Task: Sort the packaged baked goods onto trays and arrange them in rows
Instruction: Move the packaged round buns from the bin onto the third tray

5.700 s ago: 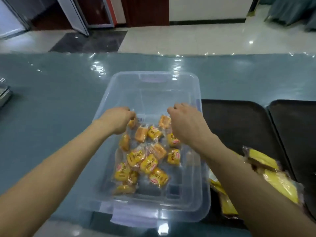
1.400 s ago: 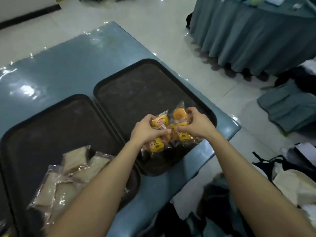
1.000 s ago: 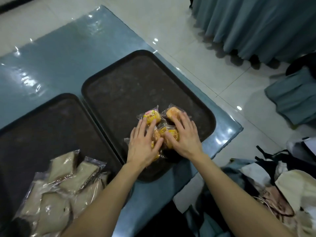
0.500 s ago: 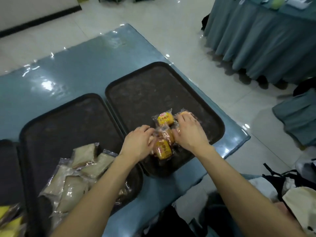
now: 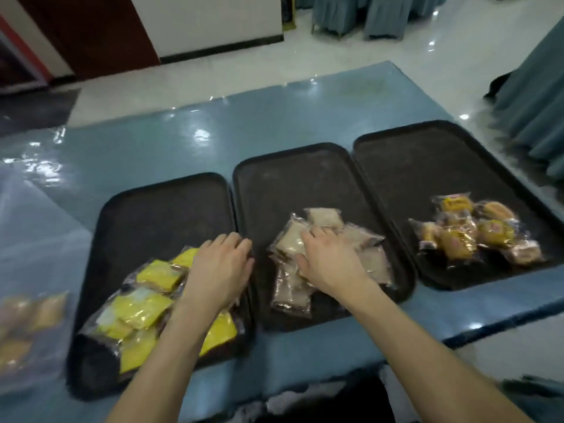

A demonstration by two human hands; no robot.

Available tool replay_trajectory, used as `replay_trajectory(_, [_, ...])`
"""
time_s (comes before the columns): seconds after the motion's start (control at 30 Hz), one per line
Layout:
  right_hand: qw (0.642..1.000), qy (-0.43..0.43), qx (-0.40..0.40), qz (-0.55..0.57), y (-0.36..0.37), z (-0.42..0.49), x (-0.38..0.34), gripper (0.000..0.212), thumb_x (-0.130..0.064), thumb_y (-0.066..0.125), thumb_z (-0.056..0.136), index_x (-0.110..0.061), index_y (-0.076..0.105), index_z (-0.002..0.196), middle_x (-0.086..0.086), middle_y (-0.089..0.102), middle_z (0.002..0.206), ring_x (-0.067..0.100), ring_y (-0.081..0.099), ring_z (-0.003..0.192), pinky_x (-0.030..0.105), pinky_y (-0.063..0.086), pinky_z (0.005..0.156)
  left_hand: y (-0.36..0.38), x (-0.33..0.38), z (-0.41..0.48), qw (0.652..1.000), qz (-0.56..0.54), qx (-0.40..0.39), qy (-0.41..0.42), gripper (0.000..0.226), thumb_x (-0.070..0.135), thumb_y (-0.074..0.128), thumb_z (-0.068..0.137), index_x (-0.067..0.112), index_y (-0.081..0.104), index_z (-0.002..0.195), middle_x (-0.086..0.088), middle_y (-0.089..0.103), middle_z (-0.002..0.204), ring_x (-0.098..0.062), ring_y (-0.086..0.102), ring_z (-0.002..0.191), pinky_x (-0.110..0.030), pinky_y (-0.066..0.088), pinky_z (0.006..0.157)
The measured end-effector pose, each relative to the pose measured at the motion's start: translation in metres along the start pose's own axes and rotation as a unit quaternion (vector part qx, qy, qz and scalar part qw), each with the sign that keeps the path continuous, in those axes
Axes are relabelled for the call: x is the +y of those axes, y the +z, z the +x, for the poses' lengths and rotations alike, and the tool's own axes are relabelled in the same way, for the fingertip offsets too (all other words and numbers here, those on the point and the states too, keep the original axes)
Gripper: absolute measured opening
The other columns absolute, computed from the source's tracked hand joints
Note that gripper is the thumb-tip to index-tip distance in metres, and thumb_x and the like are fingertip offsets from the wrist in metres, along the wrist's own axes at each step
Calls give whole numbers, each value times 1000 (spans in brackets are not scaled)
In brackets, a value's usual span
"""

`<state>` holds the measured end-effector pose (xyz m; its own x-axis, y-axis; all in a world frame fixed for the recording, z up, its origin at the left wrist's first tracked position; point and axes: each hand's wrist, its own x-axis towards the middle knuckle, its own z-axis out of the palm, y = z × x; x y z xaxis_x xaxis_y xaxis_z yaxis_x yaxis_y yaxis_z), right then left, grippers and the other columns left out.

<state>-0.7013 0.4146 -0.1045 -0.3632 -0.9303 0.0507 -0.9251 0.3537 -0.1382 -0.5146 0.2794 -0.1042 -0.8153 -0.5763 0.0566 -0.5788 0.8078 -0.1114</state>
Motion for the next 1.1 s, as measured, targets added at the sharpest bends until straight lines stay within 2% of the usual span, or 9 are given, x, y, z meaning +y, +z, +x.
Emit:
replay_trajectory(0.1, [1000, -26, -13, 5, -2, -1, -82, 29, -42, 65, 101, -15, 66, 113, 10, 69, 114, 34, 67, 109, 48, 55, 89, -8, -76, -54, 999, 13, -2, -38, 27, 44, 66, 99, 23, 73, 114, -2, 71, 112, -31, 70, 101, -46, 56, 80])
replay_trajectory(0.2, [999, -45, -8, -5, -2, 5, -144, 27, -40, 70, 95, -15, 67, 106, 10, 69, 105, 34, 69, 100, 48, 56, 81, -19, -134, -94, 998, 13, -12, -64, 31, 44, 67, 100, 23, 74, 121, -2, 72, 116, -29, 70, 103, -45, 57, 81])
replay_trajectory(0.27, [998, -60, 4, -12, -1, 11, -176, 24, -36, 72, 93, -15, 68, 101, 9, 69, 98, 35, 70, 93, 48, 56, 75, -25, -161, -113, 997, 18, -9, -80, 29, 41, 68, 99, 22, 74, 120, -2, 72, 115, -29, 70, 101, -44, 57, 79])
replay_trajectory(0.47, [991, -134, 7, -17, -10, 36, -247, 25, -39, 63, 102, -16, 66, 112, 7, 68, 106, 31, 69, 99, 47, 55, 82, -42, -220, -154, 991, 22, -8, -132, 23, 37, 72, 95, 18, 72, 108, -5, 69, 105, -34, 70, 94, -46, 55, 75])
replay_trajectory(0.6, [984, -180, 4, 11, -15, 52, -302, 25, -38, 60, 103, -18, 66, 118, 5, 67, 111, 30, 67, 103, 46, 55, 85, -70, -263, -184, 984, 30, 34, -172, 20, 31, 74, 95, 15, 73, 107, -8, 71, 105, -39, 70, 94, -48, 55, 76])
replay_trajectory(0.77, [976, -215, 7, 38, -22, 72, -380, 31, -35, 57, 105, -16, 66, 128, 5, 67, 121, 28, 67, 108, 45, 57, 91, -80, -333, -222, 972, 70, 86, -206, 31, 34, 57, 96, 13, 74, 110, -9, 73, 115, -39, 71, 98, -48, 54, 78])
replay_trajectory(0.93, [975, -210, 60, 29, -16, 92, -461, 18, -24, 65, 96, -12, 69, 109, 8, 67, 101, 32, 66, 90, 47, 56, 76, -59, -428, -248, 972, 71, 100, -198, 27, 28, 64, 97, 12, 75, 116, -10, 73, 113, -40, 71, 97, -48, 55, 77])
replay_trajectory(1.0, [977, -198, 71, 20, -14, 99, -499, 13, -21, 66, 93, -12, 68, 103, 9, 67, 96, 32, 64, 85, 46, 55, 73, -44, -470, -256, 976, 62, 81, -190, 28, 25, 74, 94, 12, 75, 119, -10, 73, 110, -41, 70, 94, -48, 56, 77])
replay_trajectory(1.1, [978, -202, 41, -6, -5, 108, -559, 12, -22, 63, 95, -14, 67, 103, 8, 68, 99, 30, 65, 90, 46, 57, 83, -21, -526, -268, 981, 59, -14, -184, 28, 27, 78, 90, 13, 75, 114, -9, 72, 105, -40, 71, 94, -48, 58, 75])
